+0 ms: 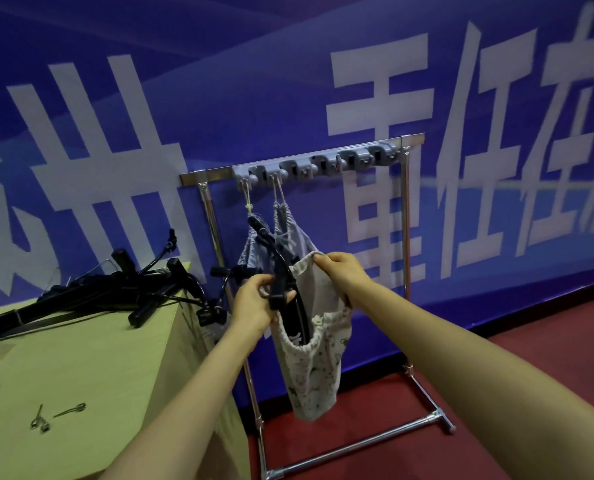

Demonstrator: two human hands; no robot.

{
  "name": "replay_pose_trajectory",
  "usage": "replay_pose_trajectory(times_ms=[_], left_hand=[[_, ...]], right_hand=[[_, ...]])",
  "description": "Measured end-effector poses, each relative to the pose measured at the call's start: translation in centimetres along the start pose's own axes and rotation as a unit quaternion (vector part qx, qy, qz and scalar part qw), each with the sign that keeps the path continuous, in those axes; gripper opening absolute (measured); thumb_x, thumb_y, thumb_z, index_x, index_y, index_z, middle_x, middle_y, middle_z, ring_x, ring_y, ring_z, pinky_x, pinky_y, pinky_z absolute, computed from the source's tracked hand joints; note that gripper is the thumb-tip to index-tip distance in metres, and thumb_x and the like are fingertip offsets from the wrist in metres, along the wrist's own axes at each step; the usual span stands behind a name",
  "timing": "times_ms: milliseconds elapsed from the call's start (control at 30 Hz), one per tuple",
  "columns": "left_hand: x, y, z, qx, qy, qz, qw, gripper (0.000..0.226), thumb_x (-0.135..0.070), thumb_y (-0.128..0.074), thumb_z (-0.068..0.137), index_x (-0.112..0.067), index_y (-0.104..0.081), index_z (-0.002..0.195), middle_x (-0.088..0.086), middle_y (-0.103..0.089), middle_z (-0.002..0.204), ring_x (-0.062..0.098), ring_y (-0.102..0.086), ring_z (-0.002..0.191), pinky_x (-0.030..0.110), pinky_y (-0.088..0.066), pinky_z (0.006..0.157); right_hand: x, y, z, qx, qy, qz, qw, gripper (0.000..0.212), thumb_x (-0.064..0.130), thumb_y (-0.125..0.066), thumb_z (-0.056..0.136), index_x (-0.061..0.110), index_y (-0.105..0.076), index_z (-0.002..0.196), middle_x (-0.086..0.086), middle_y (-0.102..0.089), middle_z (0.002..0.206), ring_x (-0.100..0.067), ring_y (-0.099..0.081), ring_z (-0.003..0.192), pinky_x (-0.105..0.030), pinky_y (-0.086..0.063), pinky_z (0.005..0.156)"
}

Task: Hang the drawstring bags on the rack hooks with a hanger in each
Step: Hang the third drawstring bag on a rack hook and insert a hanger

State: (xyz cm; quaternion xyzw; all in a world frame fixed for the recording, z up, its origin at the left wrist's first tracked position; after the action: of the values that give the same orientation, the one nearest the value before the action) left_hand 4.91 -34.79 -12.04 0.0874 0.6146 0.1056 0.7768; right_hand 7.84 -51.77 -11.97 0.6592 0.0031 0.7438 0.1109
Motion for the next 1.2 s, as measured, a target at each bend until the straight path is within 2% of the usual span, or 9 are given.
replay_pose_trajectory(times_ms=[133, 267, 367, 533, 767, 867, 967, 1100, 1200], left_hand=[[0.1, -1.9, 0.3, -0.009, -0.031, 0.027, 0.999, 0.059, -0.011, -0.078, 0.073, -0.022, -0.039, 0.117, 0.002, -0.059, 0.096, 0.013, -0.060, 0.078, 0.031, -0.056, 0.071], [0.4, -3.1, 0.8, -0.004, -0.017, 0.083, 0.996, 0.078, -0.014, -0.071, 0.080, -0.022, -0.028, 0.144, -0.002, -0.058, 0.110, 0.023, -0.060, 0.107, 0.040, -0.051, 0.093], [0.8, -3.3, 0.6, -0.044, -0.007, 0.070, 0.997, 0.072, -0.012, -0.070, 0.081, -0.022, -0.032, 0.142, -0.001, -0.061, 0.116, 0.020, -0.060, 0.103, 0.034, -0.050, 0.085], [1.1, -3.5, 0.5, -0.071, -0.015, 0.075, 0.995, 0.055, -0.004, -0.058, 0.088, -0.017, -0.035, 0.136, 0.004, -0.061, 0.116, 0.017, -0.055, 0.089, 0.031, -0.044, 0.076], [1.3, -2.5, 0.8, -0.027, -0.017, 0.156, 0.987, 0.067, -0.033, -0.070, 0.079, -0.049, -0.035, 0.133, -0.010, -0.066, 0.114, 0.016, -0.066, 0.096, 0.043, -0.056, 0.084], [0.7, -1.9, 1.5, -0.037, 0.004, 0.157, 0.987, 0.058, -0.024, -0.066, 0.084, -0.031, -0.043, 0.136, -0.007, -0.063, 0.116, 0.014, -0.062, 0.095, 0.033, -0.055, 0.081], [0.0, -2.0, 1.9, -0.057, 0.106, -0.017, 0.993, 0.042, -0.003, -0.067, 0.083, 0.001, -0.056, 0.123, 0.009, -0.065, 0.109, 0.015, -0.058, 0.081, 0.019, -0.050, 0.064], [0.9, -2.2, 1.9, -0.106, 0.237, -0.145, 0.955, 0.040, -0.001, -0.078, 0.069, 0.013, -0.063, 0.103, 0.015, -0.063, 0.073, 0.022, -0.058, 0.064, 0.032, -0.050, 0.062], [1.0, -3.1, 1.7, -0.102, 0.237, -0.152, 0.954, 0.041, 0.000, -0.079, 0.068, 0.015, -0.063, 0.102, 0.022, -0.065, 0.087, 0.027, -0.062, 0.079, 0.037, -0.052, 0.072]], right_hand=[[0.4, 0.2, -0.2, 0.059, -0.024, 0.088, 0.994, 0.037, 0.035, -0.053, 0.095, 0.000, -0.066, 0.097, -0.019, -0.067, 0.089, -0.029, -0.064, 0.083, -0.039, -0.054, 0.078], [0.7, -0.3, -0.2, 0.088, -0.004, 0.073, 0.993, 0.029, 0.034, -0.055, 0.094, 0.006, -0.061, 0.087, -0.020, -0.054, 0.083, -0.027, -0.051, 0.077, -0.038, -0.044, 0.070], [0.3, 0.3, 0.2, 0.065, -0.012, 0.089, 0.994, 0.030, 0.035, -0.057, 0.093, 0.007, -0.066, 0.084, -0.020, -0.061, 0.082, -0.026, -0.058, 0.074, -0.036, -0.051, 0.070], [-0.6, 0.5, 0.6, 0.040, -0.047, 0.160, 0.985, 0.024, 0.033, -0.061, 0.090, 0.011, -0.071, 0.086, -0.021, -0.070, 0.101, -0.030, -0.066, 0.092, -0.042, -0.052, 0.092], [-0.2, -1.1, 0.0, 0.103, -0.043, 0.223, 0.968, 0.019, 0.024, -0.053, 0.095, 0.010, -0.065, 0.092, -0.015, -0.068, 0.087, -0.025, -0.065, 0.078, -0.038, -0.054, 0.078], [0.3, -1.2, -0.1, 0.131, -0.031, 0.196, 0.971, 0.015, 0.021, -0.056, 0.094, 0.009, -0.062, 0.087, -0.012, -0.065, 0.083, -0.021, -0.063, 0.074, -0.030, -0.055, 0.069], [0.4, -1.1, -0.4, 0.151, -0.042, 0.047, 0.987, 0.000, 0.012, -0.059, 0.089, 0.012, -0.059, 0.089, -0.008, -0.062, 0.080, -0.018, -0.060, 0.070, -0.028, -0.051, 0.061], [0.0, -1.3, -0.9, 0.157, -0.066, -0.060, 0.983, 0.024, 0.005, -0.058, 0.084, 0.004, -0.056, 0.108, -0.014, -0.058, 0.088, -0.025, -0.056, 0.076, -0.031, -0.045, 0.059], [0.1, -1.6, -1.3, 0.170, -0.075, -0.063, 0.981, 0.030, 0.001, -0.056, 0.084, -0.001, -0.056, 0.114, -0.015, -0.058, 0.084, -0.025, -0.056, 0.070, -0.032, -0.046, 0.059]])
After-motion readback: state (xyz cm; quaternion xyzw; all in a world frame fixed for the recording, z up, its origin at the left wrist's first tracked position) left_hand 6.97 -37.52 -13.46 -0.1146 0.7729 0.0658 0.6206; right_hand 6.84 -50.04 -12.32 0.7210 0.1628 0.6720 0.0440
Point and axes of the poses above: each hand's wrist, its own z-axis towards the middle knuckle, its own y-axis out of the back of the hand, x = y × z, the point moved 1 cm from there along z, towards the middle knuckle
